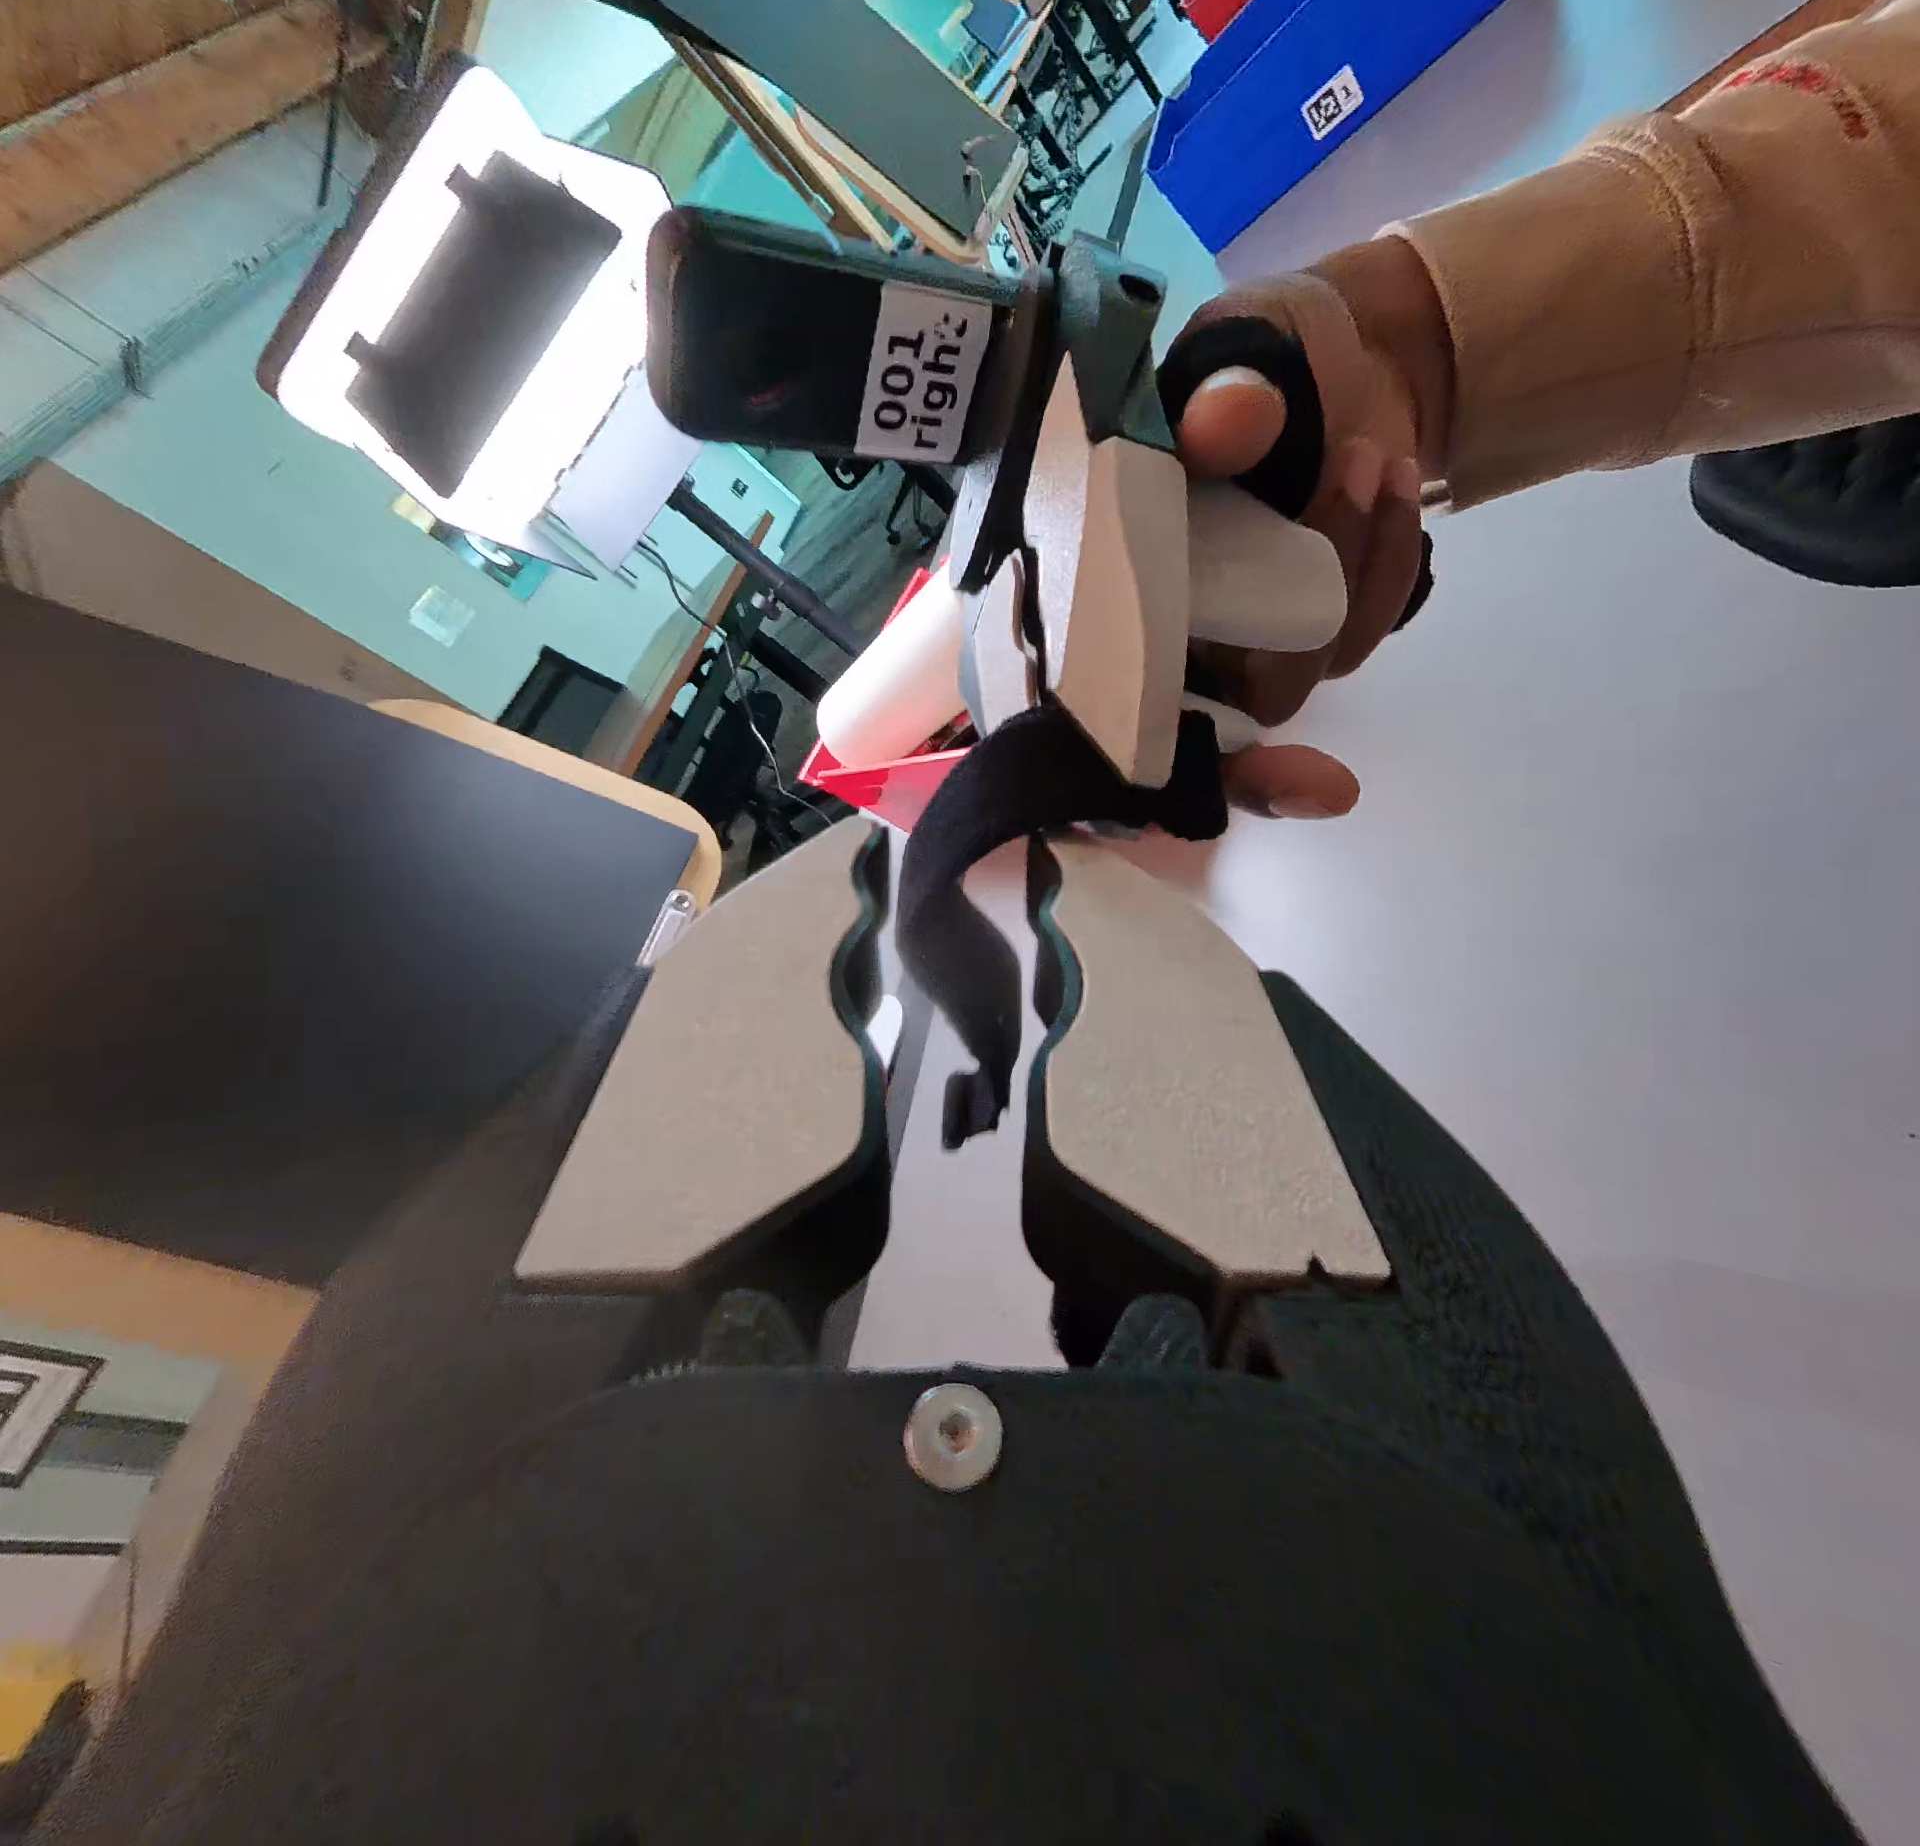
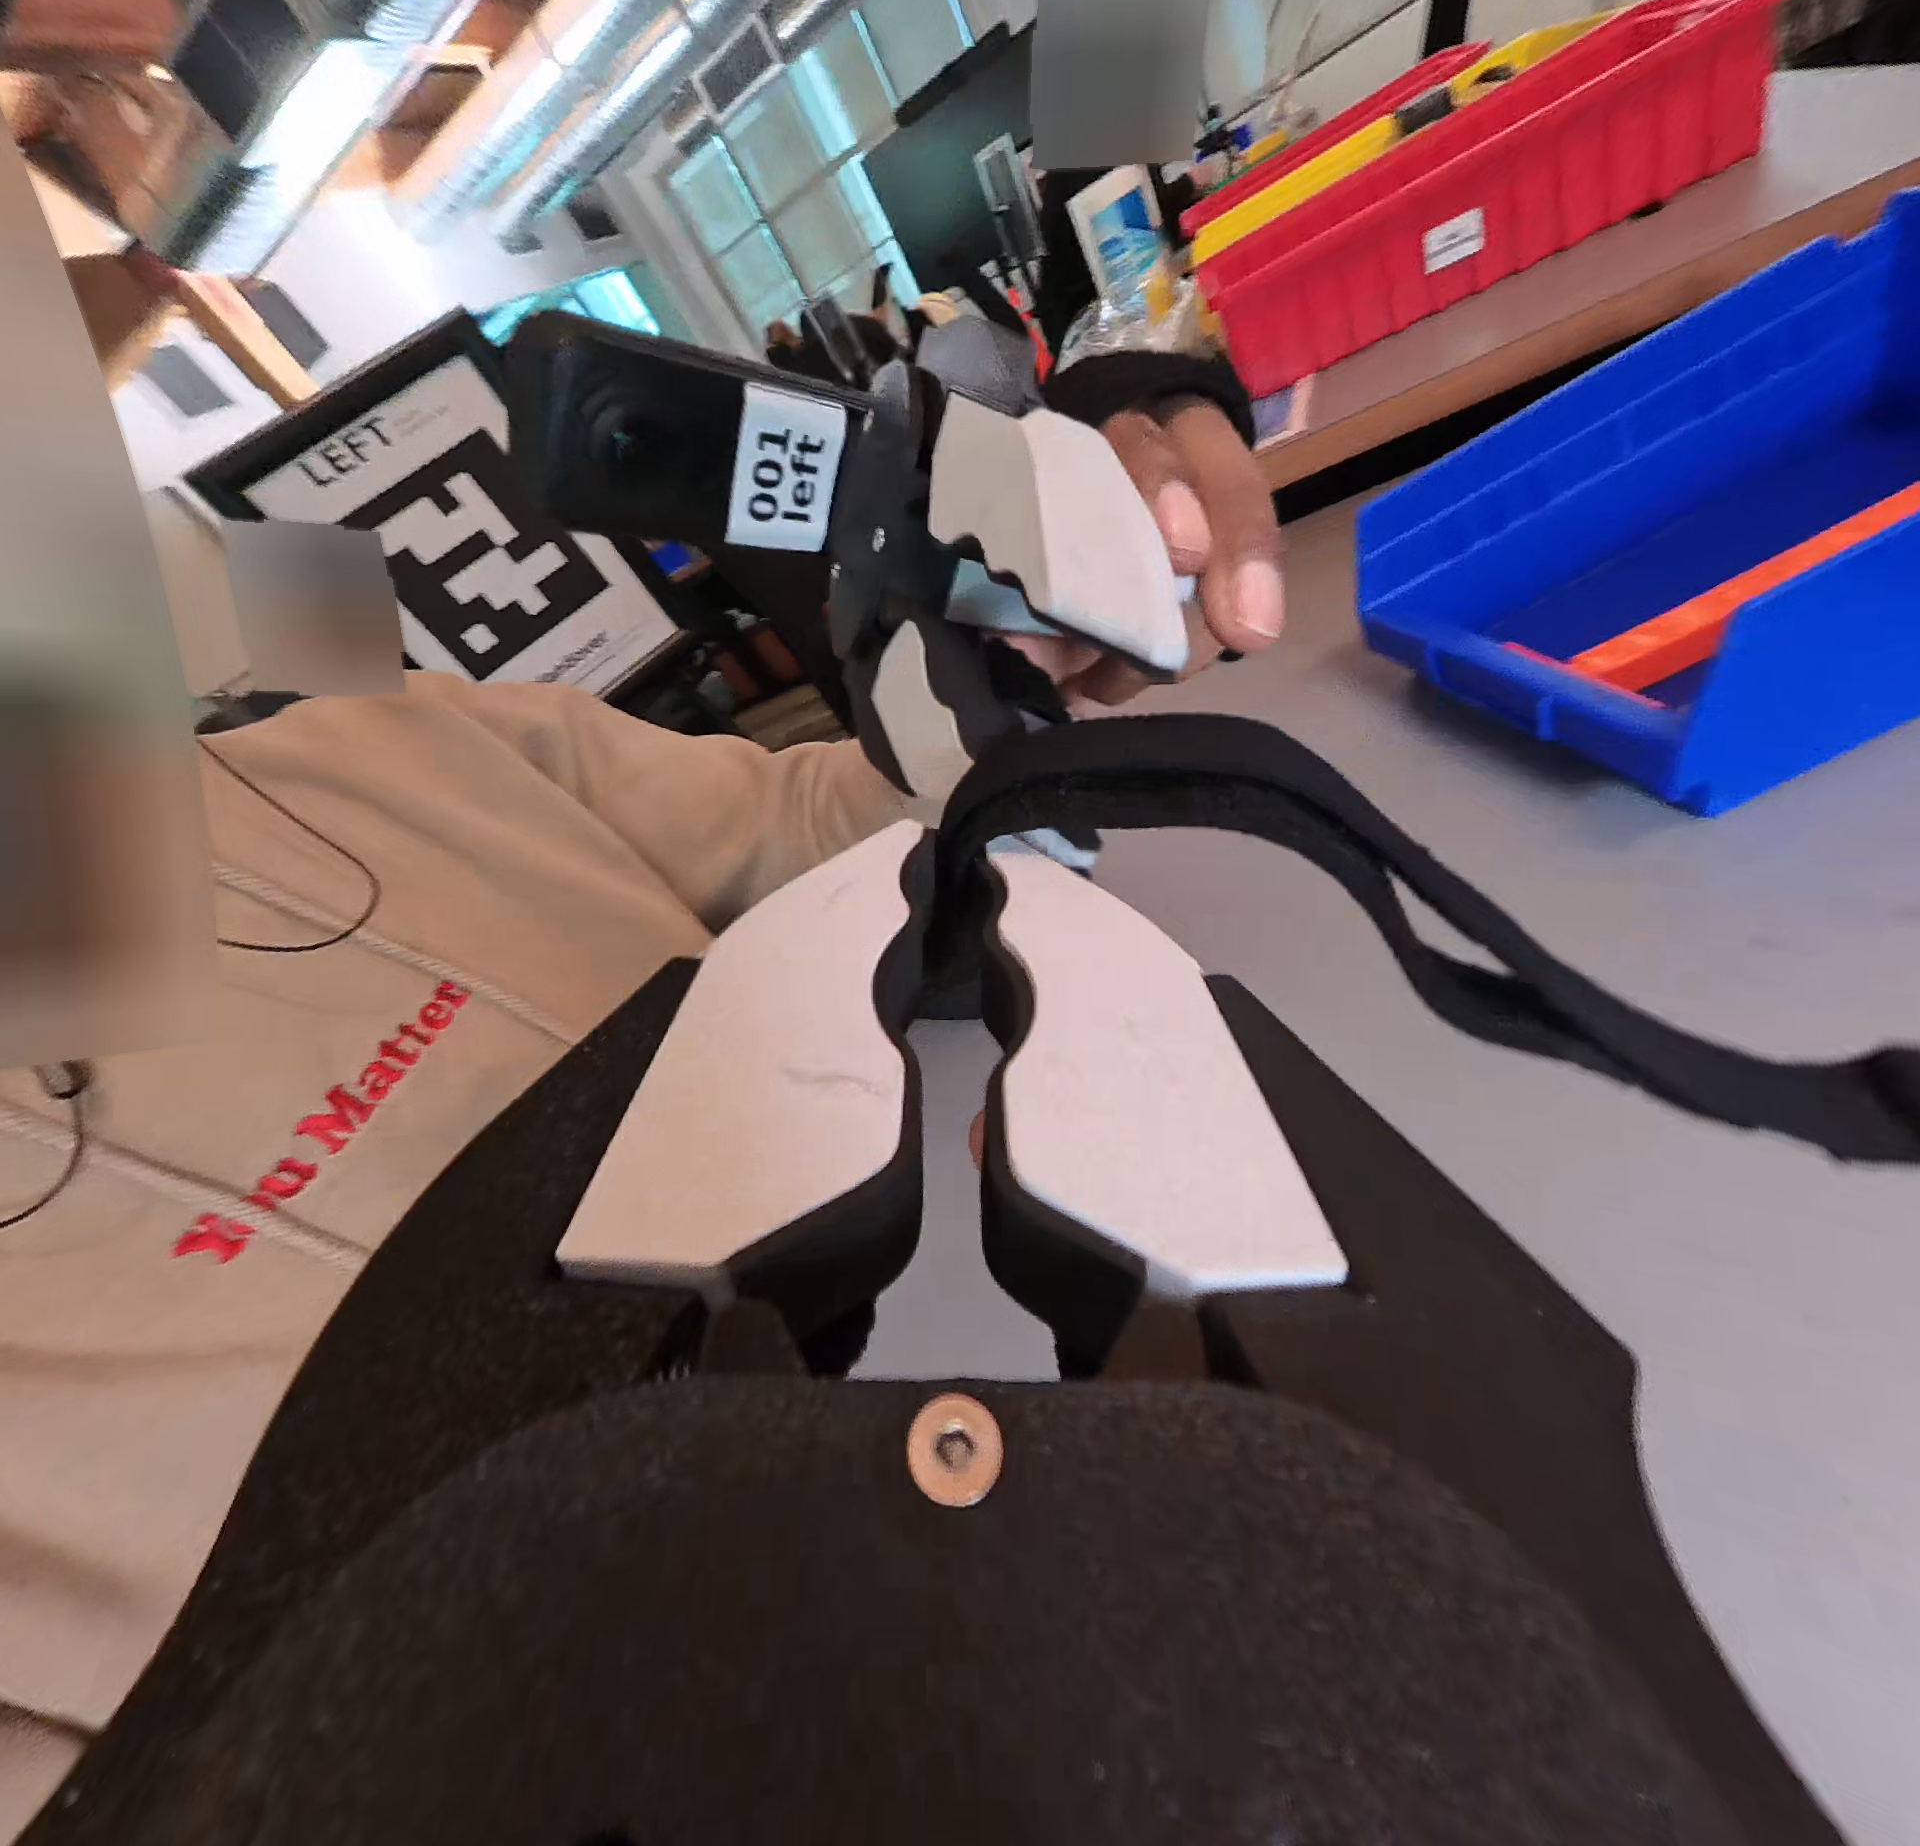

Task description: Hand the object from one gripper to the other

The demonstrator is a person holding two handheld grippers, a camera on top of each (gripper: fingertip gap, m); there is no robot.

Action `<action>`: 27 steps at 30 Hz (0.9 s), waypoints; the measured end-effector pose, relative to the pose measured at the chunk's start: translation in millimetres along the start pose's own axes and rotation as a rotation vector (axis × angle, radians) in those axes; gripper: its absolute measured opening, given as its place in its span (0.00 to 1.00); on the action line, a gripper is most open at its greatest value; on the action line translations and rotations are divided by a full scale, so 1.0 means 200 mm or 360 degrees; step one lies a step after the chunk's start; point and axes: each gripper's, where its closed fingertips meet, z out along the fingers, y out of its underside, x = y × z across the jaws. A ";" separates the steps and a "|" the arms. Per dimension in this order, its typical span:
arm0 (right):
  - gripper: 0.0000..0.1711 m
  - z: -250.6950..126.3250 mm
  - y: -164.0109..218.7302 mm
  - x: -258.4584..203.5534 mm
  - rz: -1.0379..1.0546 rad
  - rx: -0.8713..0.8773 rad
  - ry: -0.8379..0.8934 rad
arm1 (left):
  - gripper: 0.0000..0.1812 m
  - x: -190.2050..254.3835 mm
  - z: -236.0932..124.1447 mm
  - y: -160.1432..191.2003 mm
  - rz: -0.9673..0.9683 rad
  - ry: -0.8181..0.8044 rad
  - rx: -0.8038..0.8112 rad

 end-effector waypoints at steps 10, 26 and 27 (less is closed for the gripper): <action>0.14 -0.14 -0.14 -0.04 -0.0335 0.0162 0.0198 | 0.03 -0.10 -0.04 -0.05 -0.0682 0.0099 0.0243; 0.01 -0.08 -0.17 -0.05 -0.1027 0.0103 0.0613 | 0.07 0.04 0.02 -0.10 -0.1224 0.0565 0.0322; 0.01 -0.09 -0.17 -0.06 -0.0990 0.0127 0.0554 | 0.08 0.04 0.01 -0.11 -0.1251 0.0583 0.0371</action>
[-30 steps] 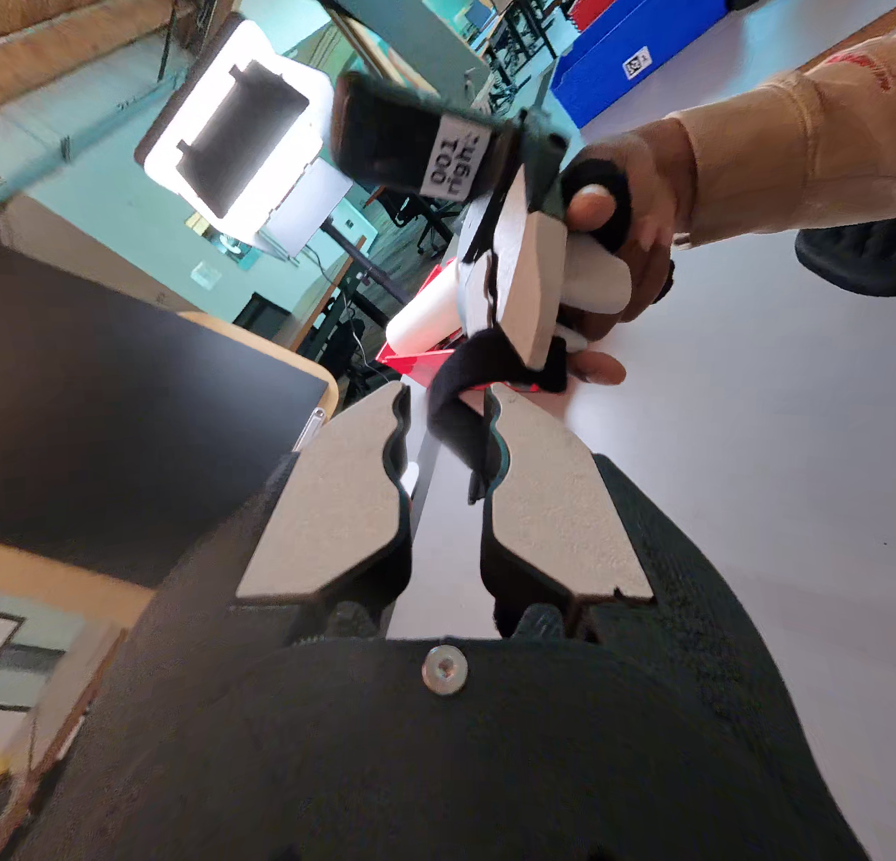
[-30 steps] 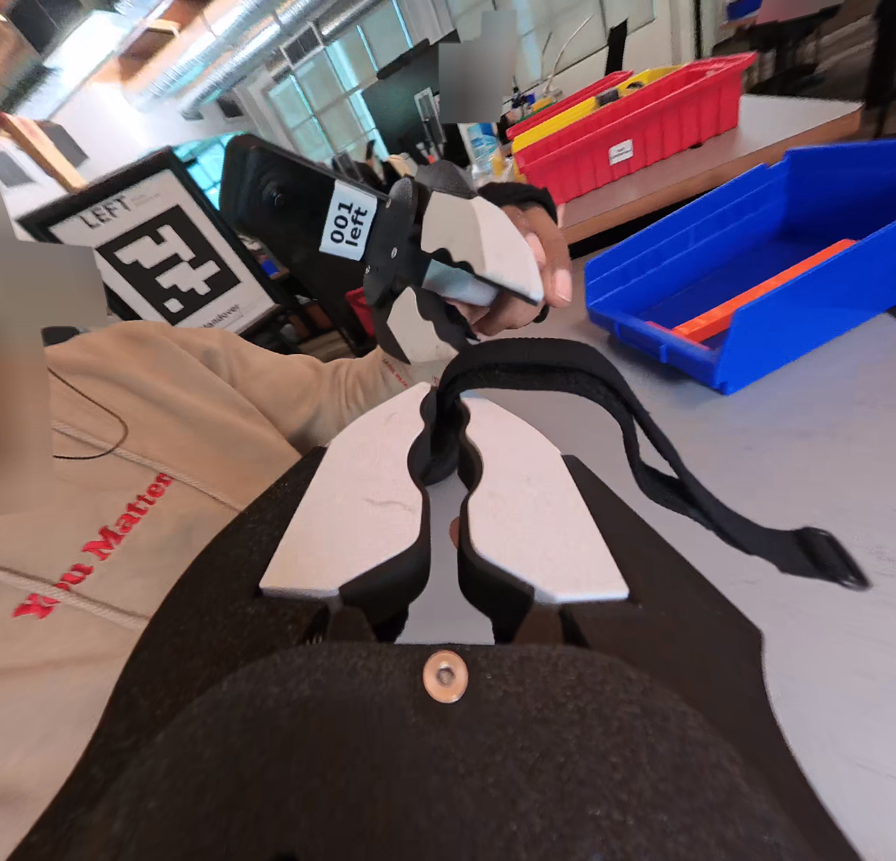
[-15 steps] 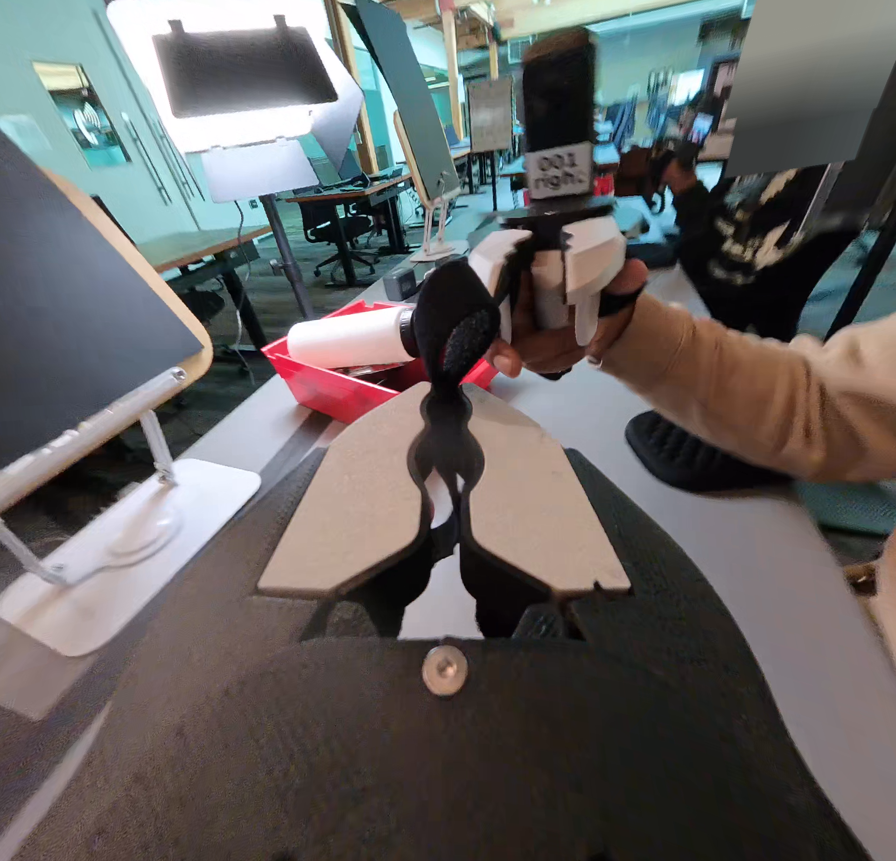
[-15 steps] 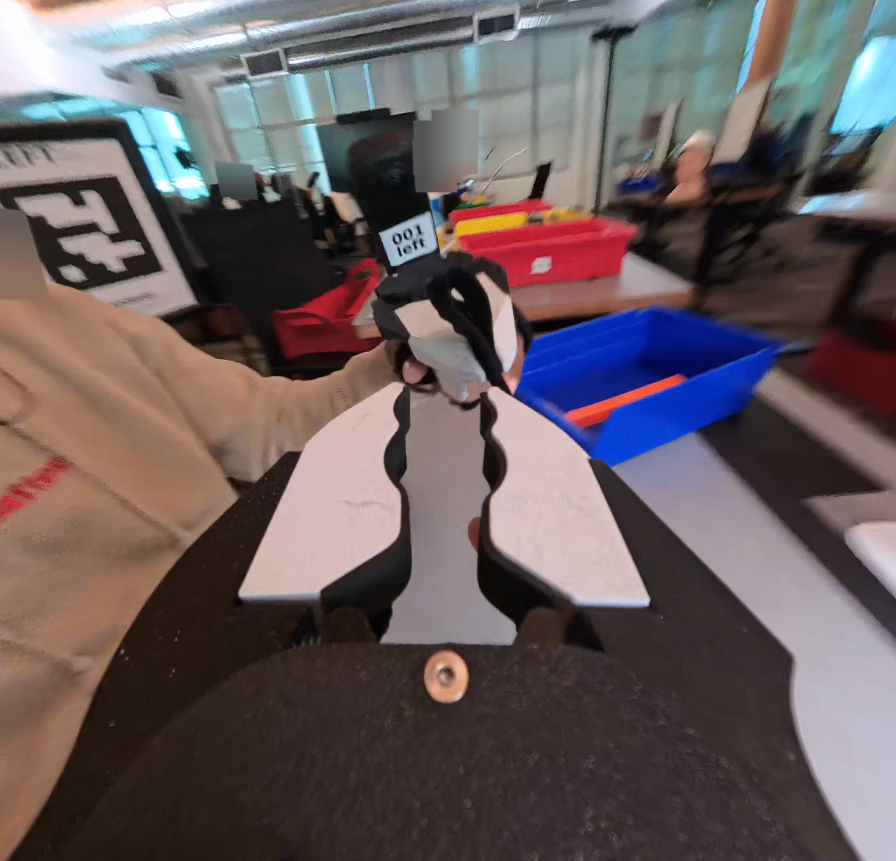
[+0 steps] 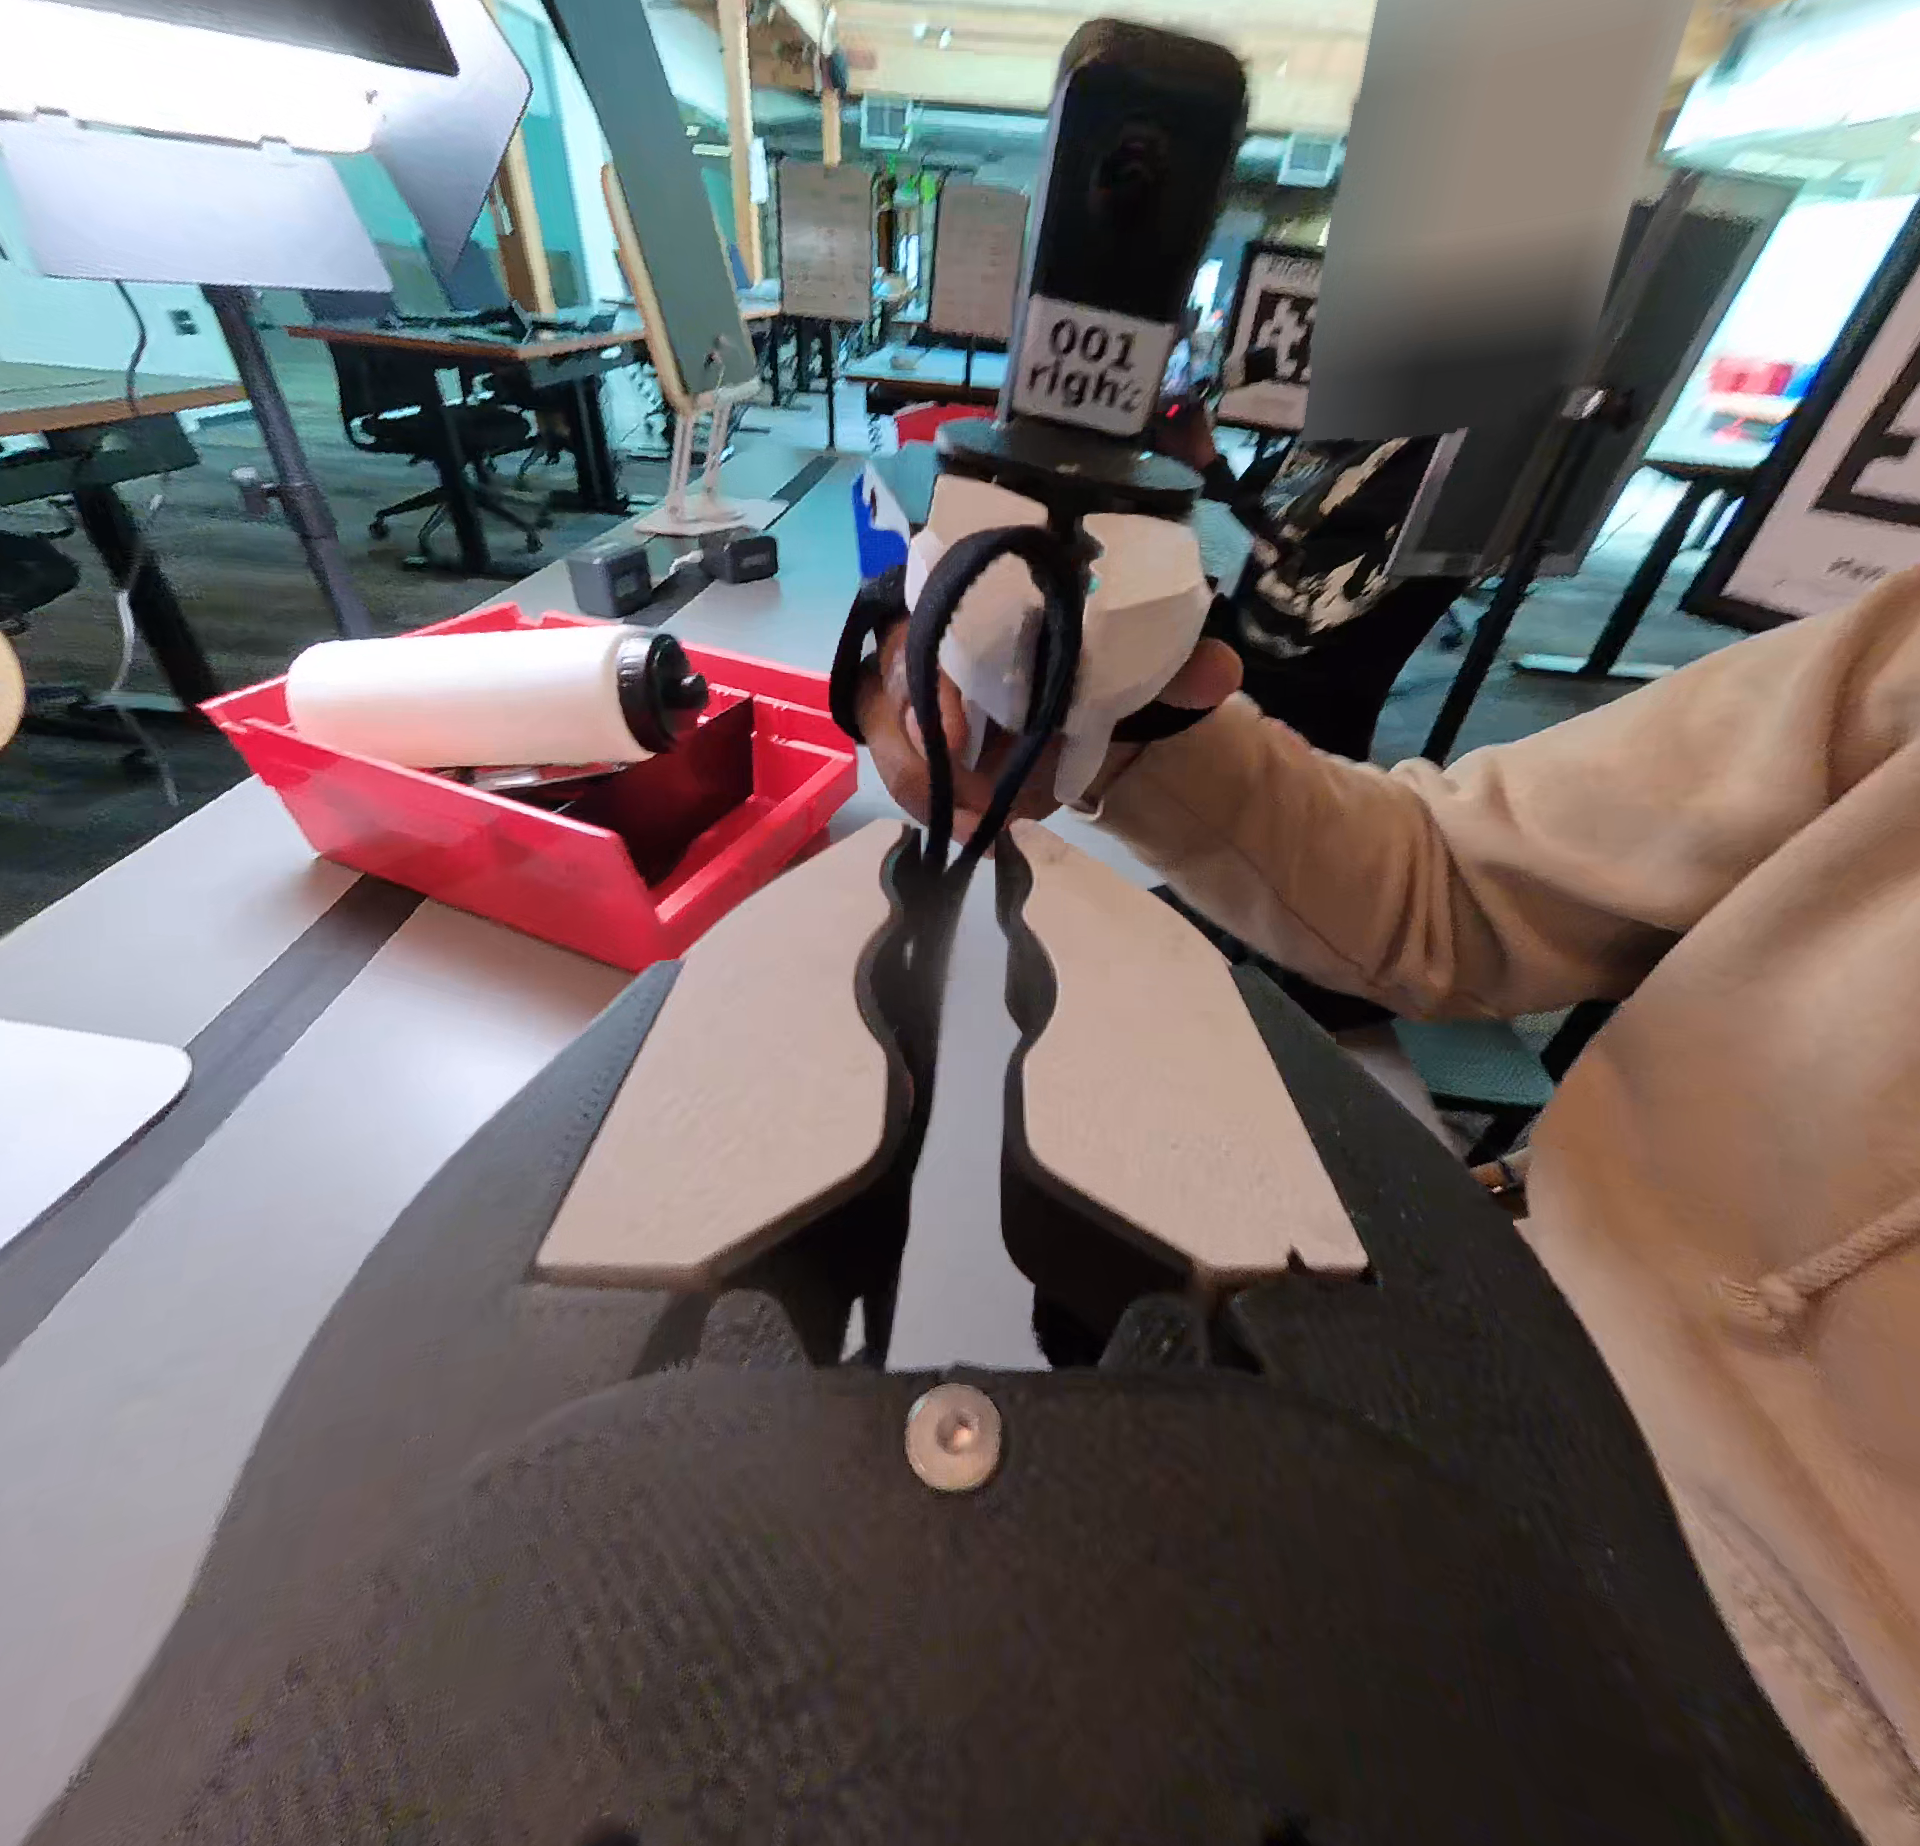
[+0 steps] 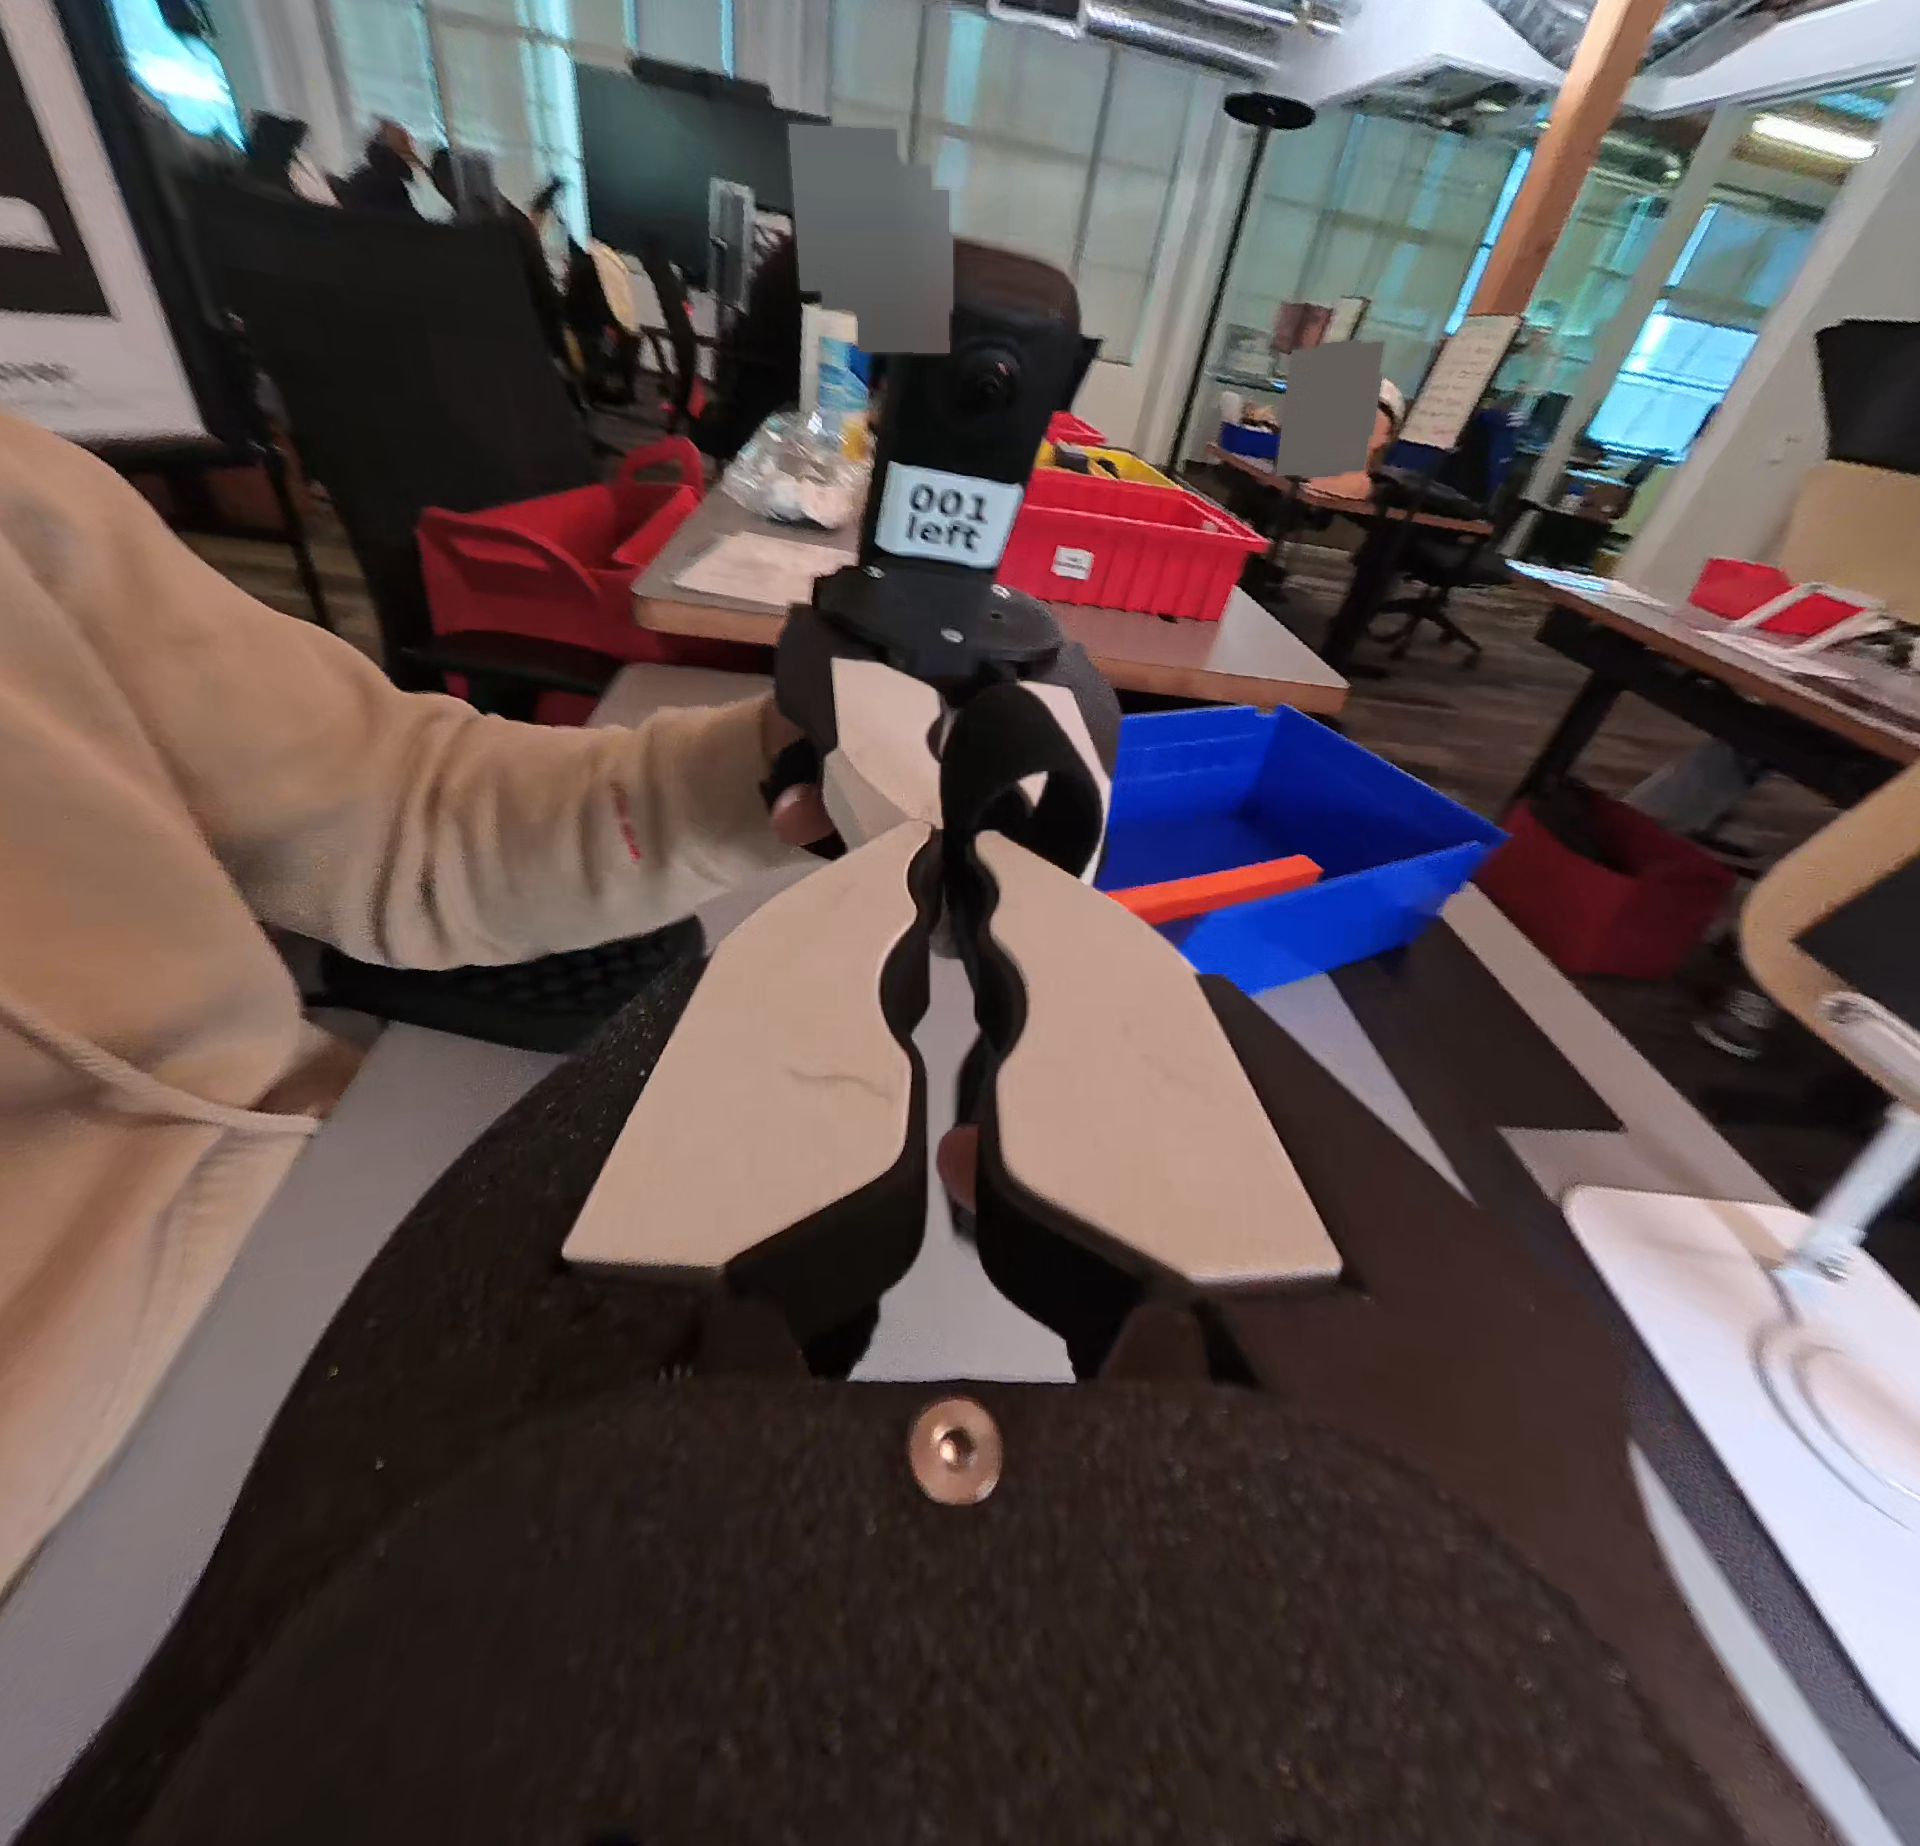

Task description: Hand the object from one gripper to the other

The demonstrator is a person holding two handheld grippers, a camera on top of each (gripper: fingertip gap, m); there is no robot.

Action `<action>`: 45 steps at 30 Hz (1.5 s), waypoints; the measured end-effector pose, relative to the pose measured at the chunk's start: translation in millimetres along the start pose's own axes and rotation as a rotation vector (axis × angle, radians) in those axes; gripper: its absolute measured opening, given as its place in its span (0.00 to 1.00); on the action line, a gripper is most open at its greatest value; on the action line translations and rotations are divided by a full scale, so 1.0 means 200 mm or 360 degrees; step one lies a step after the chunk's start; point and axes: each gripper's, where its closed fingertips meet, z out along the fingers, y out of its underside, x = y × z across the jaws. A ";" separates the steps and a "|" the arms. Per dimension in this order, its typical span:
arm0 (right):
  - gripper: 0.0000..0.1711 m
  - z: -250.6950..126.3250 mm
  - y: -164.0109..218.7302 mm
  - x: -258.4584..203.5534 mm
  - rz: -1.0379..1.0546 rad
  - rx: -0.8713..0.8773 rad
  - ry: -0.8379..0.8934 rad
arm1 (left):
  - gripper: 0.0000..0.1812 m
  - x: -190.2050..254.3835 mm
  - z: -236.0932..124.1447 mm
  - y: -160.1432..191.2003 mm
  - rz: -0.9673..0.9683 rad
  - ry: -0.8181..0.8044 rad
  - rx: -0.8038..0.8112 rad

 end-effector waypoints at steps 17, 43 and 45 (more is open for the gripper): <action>0.01 -0.09 -0.07 -0.10 0.0530 0.0278 -0.0581 | 0.02 0.02 0.12 0.17 0.0112 0.0020 -0.0209; 0.13 0.04 0.06 0.12 0.0000 0.0277 0.0138 | 0.01 -0.20 -0.02 -0.01 -0.0434 -0.0217 0.0143; 0.08 0.08 0.09 0.05 -0.0014 0.0210 0.0010 | 0.01 -0.21 -0.02 0.00 -0.0425 -0.0252 0.0127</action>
